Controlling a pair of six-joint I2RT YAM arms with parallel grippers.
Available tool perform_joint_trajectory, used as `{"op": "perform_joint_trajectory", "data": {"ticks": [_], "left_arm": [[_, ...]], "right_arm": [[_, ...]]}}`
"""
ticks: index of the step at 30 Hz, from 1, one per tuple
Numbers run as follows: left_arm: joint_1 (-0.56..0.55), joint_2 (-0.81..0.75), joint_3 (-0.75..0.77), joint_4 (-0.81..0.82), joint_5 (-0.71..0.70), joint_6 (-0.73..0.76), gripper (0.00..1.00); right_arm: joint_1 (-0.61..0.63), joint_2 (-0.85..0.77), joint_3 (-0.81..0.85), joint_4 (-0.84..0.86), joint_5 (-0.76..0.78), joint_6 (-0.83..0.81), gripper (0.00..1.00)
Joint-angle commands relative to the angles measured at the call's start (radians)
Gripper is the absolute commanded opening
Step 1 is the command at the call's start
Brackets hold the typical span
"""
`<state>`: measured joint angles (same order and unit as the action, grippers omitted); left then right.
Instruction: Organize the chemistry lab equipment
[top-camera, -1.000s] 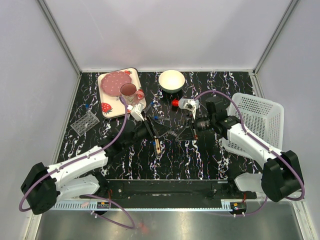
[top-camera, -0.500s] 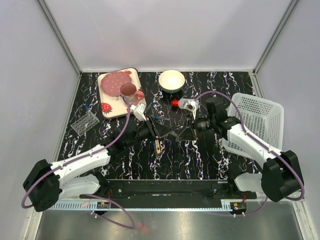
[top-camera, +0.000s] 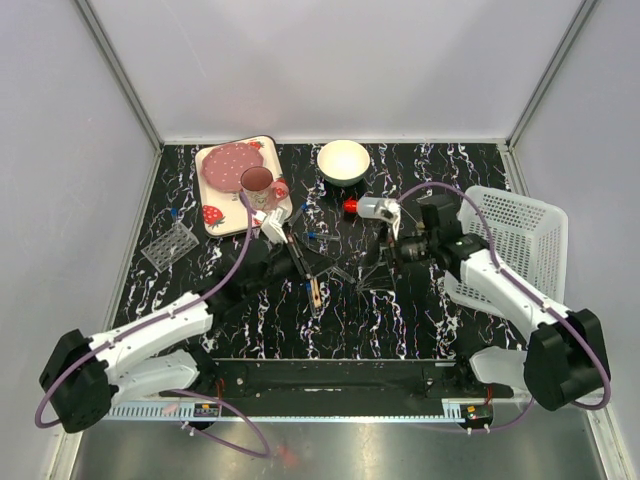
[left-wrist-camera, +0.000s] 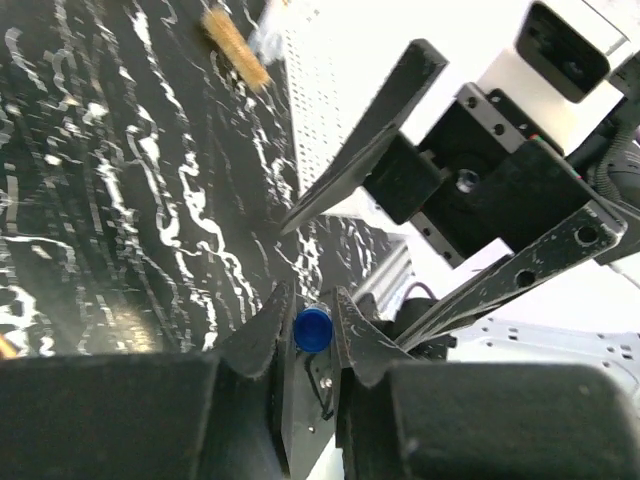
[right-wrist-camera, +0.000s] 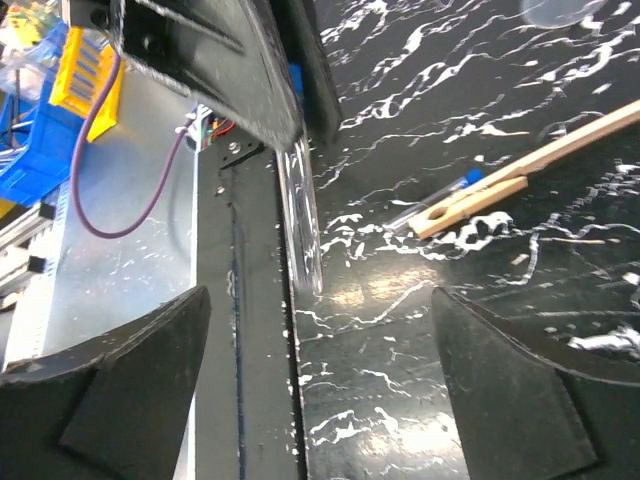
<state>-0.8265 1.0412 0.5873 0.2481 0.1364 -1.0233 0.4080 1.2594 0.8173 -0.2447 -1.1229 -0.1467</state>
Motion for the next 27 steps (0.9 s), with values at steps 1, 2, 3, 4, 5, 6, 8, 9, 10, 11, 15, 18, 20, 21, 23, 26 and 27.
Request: {"op": "perform_joint_trajectory", "data": {"ticks": [1,2,3,4,5,6,8,9,10,11,15,18,20,21,23,26,27], "left_arm": [[0.056,-0.124,0.069,-0.179,-0.08,0.113,0.09],[0.093,-0.142,0.072,-0.244,-0.092,0.133,0.09],[0.114,-0.159,0.084,-0.304,-0.113,0.181,0.09],[0.134,-0.191,0.094,-0.35,-0.126,0.205,0.09],[0.179,-0.205,0.103,-0.431,-0.133,0.23,0.09],[0.199,-0.219,0.123,-0.47,-0.17,0.28,0.1],[0.268,-0.243,0.144,-0.568,-0.19,0.325,0.1],[0.291,-0.25,0.166,-0.595,-0.199,0.371,0.1],[0.312,-0.254,0.18,-0.639,-0.205,0.393,0.1],[0.354,-0.256,0.192,-0.659,-0.211,0.413,0.1],[0.44,-0.242,0.258,-0.721,-0.233,0.518,0.1],[0.483,-0.216,0.304,-0.75,-0.254,0.575,0.11],[0.507,-0.191,0.324,-0.767,-0.273,0.6,0.11],[0.517,-0.184,0.344,-0.77,-0.285,0.623,0.11],[0.547,-0.164,0.359,-0.782,-0.293,0.646,0.11],[0.59,-0.15,0.375,-0.782,-0.294,0.666,0.11],[0.599,-0.144,0.378,-0.782,-0.293,0.669,0.11]], "right_arm": [[-0.089,-0.064,0.055,-0.089,0.021,-0.108,0.99],[-0.134,-0.071,0.059,-0.099,0.023,-0.128,1.0],[-0.162,-0.08,0.057,-0.106,0.025,-0.137,1.0],[-0.184,-0.098,0.053,-0.116,0.034,-0.143,1.0],[-0.234,-0.11,0.046,-0.117,0.035,-0.149,1.0],[-0.256,-0.124,0.03,-0.116,0.035,-0.154,1.0],[-0.293,-0.164,0.002,-0.116,0.037,-0.166,1.0],[-0.323,-0.178,-0.006,-0.117,0.038,-0.168,1.0],[-0.337,-0.198,-0.015,-0.114,0.043,-0.172,1.0],[-0.35,-0.207,-0.023,-0.116,0.048,-0.178,1.0],[-0.402,-0.224,-0.053,-0.102,0.063,-0.183,1.0],[-0.434,-0.238,-0.059,-0.094,0.063,-0.182,1.0],[-0.443,-0.25,-0.064,-0.096,0.063,-0.188,1.0],[-0.445,-0.253,-0.066,-0.096,0.066,-0.191,1.0],[-0.448,-0.259,-0.067,-0.097,0.077,-0.2,1.0],[-0.449,-0.267,-0.069,-0.097,0.092,-0.212,1.0],[-0.449,-0.27,-0.067,-0.099,0.094,-0.215,1.0]]}}
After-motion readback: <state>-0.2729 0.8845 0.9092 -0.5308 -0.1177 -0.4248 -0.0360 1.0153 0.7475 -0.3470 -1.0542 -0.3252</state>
